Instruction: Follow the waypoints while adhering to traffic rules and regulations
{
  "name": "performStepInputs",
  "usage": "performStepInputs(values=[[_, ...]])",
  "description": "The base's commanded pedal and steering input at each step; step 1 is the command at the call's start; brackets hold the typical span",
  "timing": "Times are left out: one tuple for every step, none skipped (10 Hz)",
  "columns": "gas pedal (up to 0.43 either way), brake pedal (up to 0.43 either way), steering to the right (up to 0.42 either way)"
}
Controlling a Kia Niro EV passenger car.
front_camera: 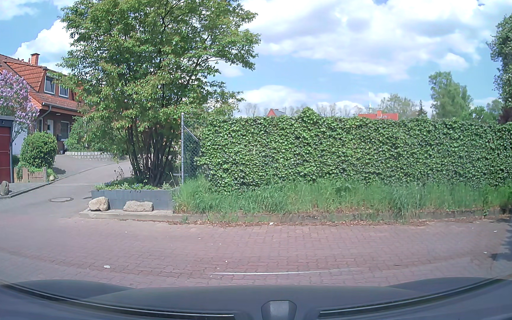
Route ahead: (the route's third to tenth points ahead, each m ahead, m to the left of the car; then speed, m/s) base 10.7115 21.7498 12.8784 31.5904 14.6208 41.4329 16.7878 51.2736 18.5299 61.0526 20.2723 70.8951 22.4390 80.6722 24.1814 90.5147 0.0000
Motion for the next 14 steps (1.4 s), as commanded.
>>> performStepInputs(values=[[0.000,0.323,0.007],[0.000,0.323,0.007],[0.000,0.317,0.007],[0.000,0.317,0.007],[0.000,0.311,0.007],[0.000,0.311,0.006],[0.000,0.299,0.001],[0.000,0.280,-0.004],[0.000,0.262,-0.011],[0.000,0.268,-0.019],[0.000,0.262,-0.029],[0.000,0.262,-0.035],[0.000,0.250,-0.035],[0.000,0.232,-0.033]])
